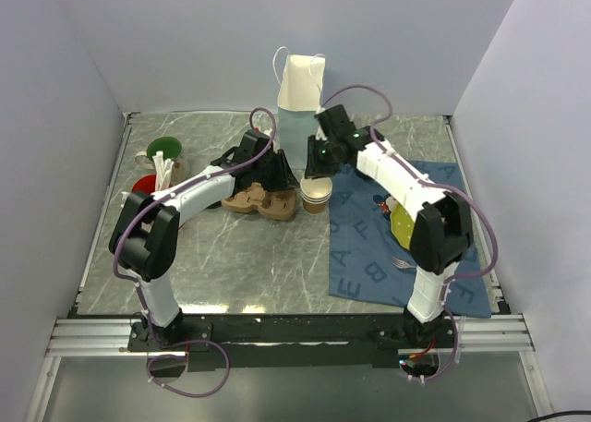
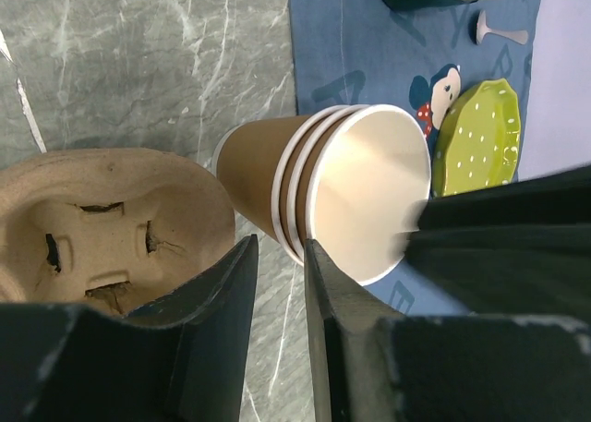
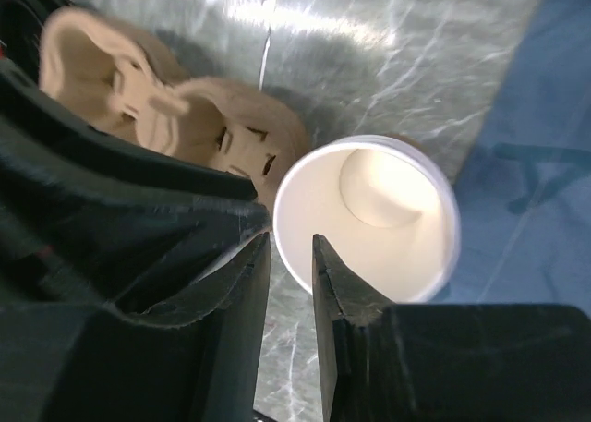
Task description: Pack the takeout coffee
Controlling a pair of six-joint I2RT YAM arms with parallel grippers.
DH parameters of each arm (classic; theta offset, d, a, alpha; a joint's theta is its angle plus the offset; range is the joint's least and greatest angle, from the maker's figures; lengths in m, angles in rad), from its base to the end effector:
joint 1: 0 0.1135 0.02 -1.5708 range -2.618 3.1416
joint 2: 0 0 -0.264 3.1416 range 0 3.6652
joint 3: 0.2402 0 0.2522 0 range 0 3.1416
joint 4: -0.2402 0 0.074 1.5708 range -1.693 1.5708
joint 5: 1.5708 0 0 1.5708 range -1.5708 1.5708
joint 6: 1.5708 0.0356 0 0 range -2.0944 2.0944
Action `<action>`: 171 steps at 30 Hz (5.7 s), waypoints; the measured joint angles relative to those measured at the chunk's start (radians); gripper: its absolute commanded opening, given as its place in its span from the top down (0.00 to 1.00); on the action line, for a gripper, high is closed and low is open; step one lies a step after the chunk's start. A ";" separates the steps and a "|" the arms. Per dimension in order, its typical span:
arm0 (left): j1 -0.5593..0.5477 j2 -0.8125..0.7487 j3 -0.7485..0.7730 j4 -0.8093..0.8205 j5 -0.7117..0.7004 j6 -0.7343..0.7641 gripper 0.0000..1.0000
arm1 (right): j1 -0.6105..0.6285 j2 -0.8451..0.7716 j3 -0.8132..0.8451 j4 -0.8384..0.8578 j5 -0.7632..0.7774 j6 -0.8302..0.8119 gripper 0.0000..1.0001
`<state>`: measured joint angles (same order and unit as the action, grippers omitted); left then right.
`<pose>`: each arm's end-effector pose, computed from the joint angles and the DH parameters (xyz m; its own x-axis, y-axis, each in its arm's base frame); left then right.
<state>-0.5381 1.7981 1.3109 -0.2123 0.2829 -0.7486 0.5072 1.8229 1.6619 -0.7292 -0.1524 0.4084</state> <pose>0.3442 -0.2170 0.2394 -0.8648 -0.2449 -0.4383 0.1187 0.7485 -0.6525 0.3522 0.2019 0.3042 -0.8473 -0.0218 -0.5307 -0.2474 0.9003 0.3582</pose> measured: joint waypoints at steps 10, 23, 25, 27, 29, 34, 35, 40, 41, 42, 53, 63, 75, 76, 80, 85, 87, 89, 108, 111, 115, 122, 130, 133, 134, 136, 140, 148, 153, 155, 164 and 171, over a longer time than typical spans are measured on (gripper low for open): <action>0.013 0.000 -0.001 -0.006 -0.001 -0.001 0.68 | 0.060 0.051 0.001 -0.003 -0.013 -0.040 0.69; 0.041 0.000 -0.015 -0.017 -0.002 -0.005 0.67 | 0.084 0.089 0.001 -0.031 0.053 -0.059 0.90; 0.041 0.000 -0.015 -0.017 -0.001 -0.005 0.67 | 0.084 0.089 0.002 -0.032 0.063 -0.063 0.98; 0.041 0.000 -0.015 -0.015 0.001 -0.005 0.66 | 0.084 0.089 0.002 -0.034 0.068 -0.063 1.00; 0.041 0.000 -0.015 -0.010 0.008 -0.005 0.66 | 0.085 0.088 0.002 -0.031 0.072 -0.062 1.00; 0.041 0.000 -0.020 0.031 0.051 -0.008 0.65 | 0.086 0.061 -0.036 -0.003 0.079 -0.068 1.00; 0.041 0.000 -0.022 0.042 0.065 -0.010 0.65 | 0.086 0.051 -0.050 0.005 0.078 -0.070 1.00; 0.041 0.000 -0.042 0.103 0.124 -0.032 0.64 | 0.086 0.017 -0.093 0.034 0.077 -0.077 1.00; 0.041 0.000 -0.046 0.113 0.137 -0.035 0.64 | 0.086 0.016 -0.095 0.038 0.076 -0.078 1.00; 0.041 0.000 -0.049 0.123 0.148 -0.039 0.64 | 0.086 0.014 -0.099 0.044 0.071 -0.081 1.00; 0.042 0.027 -0.050 0.149 0.182 -0.051 0.66 | 0.086 -0.004 -0.138 0.087 0.043 -0.103 1.00; 0.042 0.027 -0.050 0.143 0.173 -0.053 0.64 | 0.086 -0.049 -0.216 0.157 0.024 -0.111 1.00; 0.040 0.027 -0.050 0.141 0.169 -0.052 0.65 | 0.066 -0.095 -0.296 0.236 -0.017 -0.110 1.00; 0.040 0.027 -0.050 0.142 0.169 -0.052 0.65 | 0.064 -0.100 -0.304 0.241 -0.021 -0.110 1.00; 0.038 0.027 -0.050 0.142 0.169 -0.052 0.65 | 0.059 -0.108 -0.315 0.251 -0.030 -0.108 1.00; 0.038 0.027 -0.050 0.143 0.169 -0.052 0.65 | 0.057 -0.108 -0.315 0.251 -0.033 -0.107 1.00; 0.038 0.027 -0.050 0.143 0.169 -0.052 0.66 | 0.057 -0.108 -0.315 0.251 -0.033 -0.107 1.00; 0.038 0.027 -0.050 0.143 0.168 -0.052 0.66 | 0.057 -0.108 -0.315 0.252 -0.033 -0.107 1.00; 0.059 0.023 -0.044 0.109 0.150 -0.042 0.64 | 0.046 -0.130 -0.346 0.274 -0.056 -0.107 1.00; 0.064 0.023 -0.044 0.109 0.146 -0.041 0.64 | 0.044 -0.131 -0.346 0.274 -0.056 -0.107 1.00; 0.064 0.023 -0.044 0.111 0.150 -0.040 0.63 | 0.044 -0.131 -0.346 0.274 -0.057 -0.108 1.00; 0.061 0.023 -0.044 0.120 0.165 -0.041 0.64 | 0.043 -0.131 -0.346 0.274 -0.059 -0.107 1.00; 0.039 0.032 -0.044 0.121 0.166 -0.040 0.64 | 0.043 -0.131 -0.346 0.274 -0.059 -0.107 1.00; 0.034 0.037 -0.044 0.122 0.167 -0.039 0.65 | 0.043 -0.131 -0.346 0.274 -0.060 -0.107 1.00; 0.032 0.040 -0.043 0.122 0.166 -0.039 0.65 | 0.043 -0.131 -0.346 0.274 -0.059 -0.107 1.00; 0.031 0.046 -0.042 0.122 0.166 -0.039 0.65 | 0.043 -0.131 -0.346 0.274 -0.059 -0.107 1.00; 0.031 0.050 -0.042 0.126 0.168 -0.039 0.65 | 0.043 -0.131 -0.346 0.273 -0.059 -0.107 1.00; 0.030 0.054 -0.042 0.131 0.168 -0.039 0.65 | 0.043 -0.131 -0.346 0.273 -0.060 -0.108 1.00; 0.025 0.062 -0.042 0.142 0.167 -0.039 0.65 | 0.042 -0.131 -0.346 0.268 -0.059 -0.113 1.00; 0.023 0.063 -0.042 0.141 0.165 -0.039 0.66 | 0.042 -0.131 -0.346 0.265 -0.059 -0.115 1.00; 0.015 0.064 -0.041 0.140 0.153 -0.030 0.67 | 0.042 -0.131 -0.344 0.254 -0.055 -0.131 1.00; 0.007 0.064 -0.035 0.132 0.133 -0.021 0.67 | 0.042 -0.131 -0.338 0.241 -0.050 -0.142 1.00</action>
<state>-0.5312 1.8626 1.2762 -0.0803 0.4156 -0.7696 0.5488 1.6917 1.3239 -0.4885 -0.2024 0.2665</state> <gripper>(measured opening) 0.330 0.033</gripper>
